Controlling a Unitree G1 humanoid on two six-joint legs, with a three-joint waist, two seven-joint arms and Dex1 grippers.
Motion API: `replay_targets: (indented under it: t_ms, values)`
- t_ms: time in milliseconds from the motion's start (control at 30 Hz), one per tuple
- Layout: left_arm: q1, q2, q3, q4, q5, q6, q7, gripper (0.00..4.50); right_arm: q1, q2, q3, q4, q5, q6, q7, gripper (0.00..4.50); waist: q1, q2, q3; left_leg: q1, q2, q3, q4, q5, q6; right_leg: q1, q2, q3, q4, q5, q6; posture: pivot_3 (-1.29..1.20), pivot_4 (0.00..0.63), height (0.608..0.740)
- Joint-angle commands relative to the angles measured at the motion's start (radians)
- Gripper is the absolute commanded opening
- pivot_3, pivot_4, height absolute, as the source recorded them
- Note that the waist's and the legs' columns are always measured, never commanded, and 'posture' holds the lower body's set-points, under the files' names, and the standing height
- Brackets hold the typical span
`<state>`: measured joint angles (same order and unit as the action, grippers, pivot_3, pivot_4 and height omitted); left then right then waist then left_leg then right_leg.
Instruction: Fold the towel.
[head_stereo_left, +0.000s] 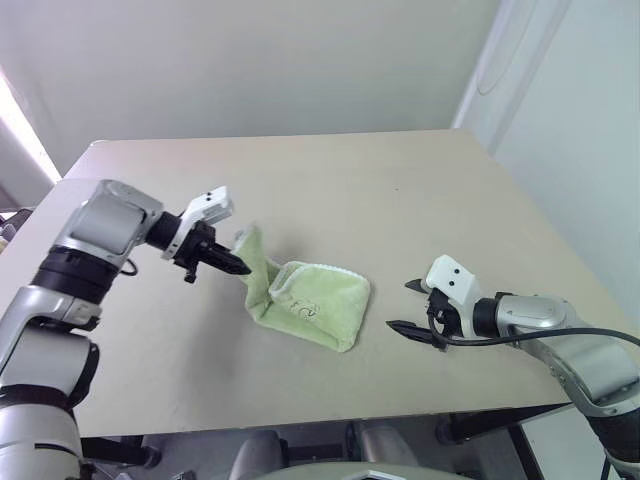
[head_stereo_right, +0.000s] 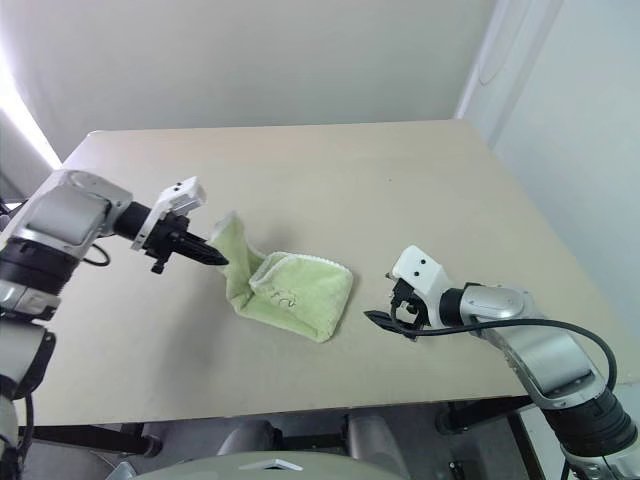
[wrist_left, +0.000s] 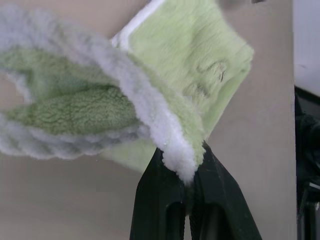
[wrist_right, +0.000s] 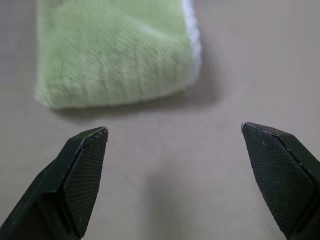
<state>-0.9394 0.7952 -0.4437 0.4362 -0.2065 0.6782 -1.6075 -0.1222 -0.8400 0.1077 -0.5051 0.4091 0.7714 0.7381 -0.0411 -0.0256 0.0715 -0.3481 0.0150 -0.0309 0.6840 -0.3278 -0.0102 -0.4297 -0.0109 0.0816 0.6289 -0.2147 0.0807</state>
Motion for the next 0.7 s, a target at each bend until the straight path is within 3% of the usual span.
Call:
replay_targets:
  t_ms: [33, 267, 300, 400, 600, 633, 700]
  values:
    - [-0.075, -0.063, -0.044, 0.056, -0.007, -0.062, -0.007, 0.03, 0.000, -0.007, -0.048, -0.059, 0.025, -0.002, 0.017, 4.50, -0.001, 0.000, 0.000, 0.000, 0.000, 0.000, 0.000, 0.000, 0.000, 0.000, 0.000, 0.000, 0.000, 0.000, 0.000, 0.00, 0.000, 0.712]
    - [-0.144, -0.155, -0.192, 0.110, -0.071, -0.174, -0.007, 0.03, 0.001, -0.016, -0.043, -0.066, 0.004, 0.014, 0.013, 4.50, -0.002, 0.000, 0.000, -0.005, 0.000, 0.000, 0.000, 0.000, 0.000, -0.002, 0.000, 0.000, 0.000, 0.000, 0.000, 0.00, 0.000, 0.712]
    - [-0.152, -0.167, -0.207, 0.108, -0.087, -0.184, -0.007, 0.55, 0.002, -0.014, -0.045, -0.069, 0.004, 0.019, 0.009, 4.50, -0.002, 0.000, 0.000, -0.005, 0.000, -0.001, 0.000, 0.000, 0.000, -0.002, 0.001, 0.000, 0.000, 0.000, 0.000, 0.00, 0.000, 0.712]
    - [-0.161, -0.170, -0.261, 0.069, -0.139, -0.201, -0.007, 1.34, 0.010, -0.015, -0.049, -0.084, 0.006, 0.035, 0.000, 4.50, -0.003, 0.000, 0.000, -0.005, 0.000, 0.000, 0.000, 0.000, 0.000, -0.002, 0.000, 0.000, 0.001, 0.000, 0.000, 0.00, 0.000, 0.712]
    - [-0.164, -0.192, -0.349, 0.042, -0.181, -0.226, -0.007, 3.59, 0.036, -0.017, -0.062, -0.109, 0.007, 0.057, -0.018, 4.50, -0.001, 0.000, 0.000, -0.005, 0.000, -0.001, 0.000, 0.000, 0.000, -0.002, 0.001, 0.000, 0.001, 0.000, 0.000, 0.00, 0.000, 0.712]
    - [-0.157, -0.198, -0.364, 0.041, -0.176, -0.234, -0.007, 3.86, 0.039, -0.016, -0.062, -0.112, 0.006, 0.061, -0.023, 4.50, -0.001, 0.000, 0.000, -0.005, 0.000, 0.000, 0.000, 0.000, 0.000, -0.002, 0.000, 0.001, 0.001, 0.000, 0.000, 0.00, 0.000, 0.712]
    - [-0.145, -0.200, -0.380, 0.031, -0.179, -0.241, -0.007, 3.86, 0.046, -0.015, -0.063, -0.118, 0.002, 0.066, -0.030, 4.50, -0.001, 0.000, 0.000, -0.005, 0.000, 0.000, 0.001, 0.000, 0.000, -0.002, 0.000, 0.001, 0.001, 0.000, 0.000, 0.00, 0.000, 0.712]
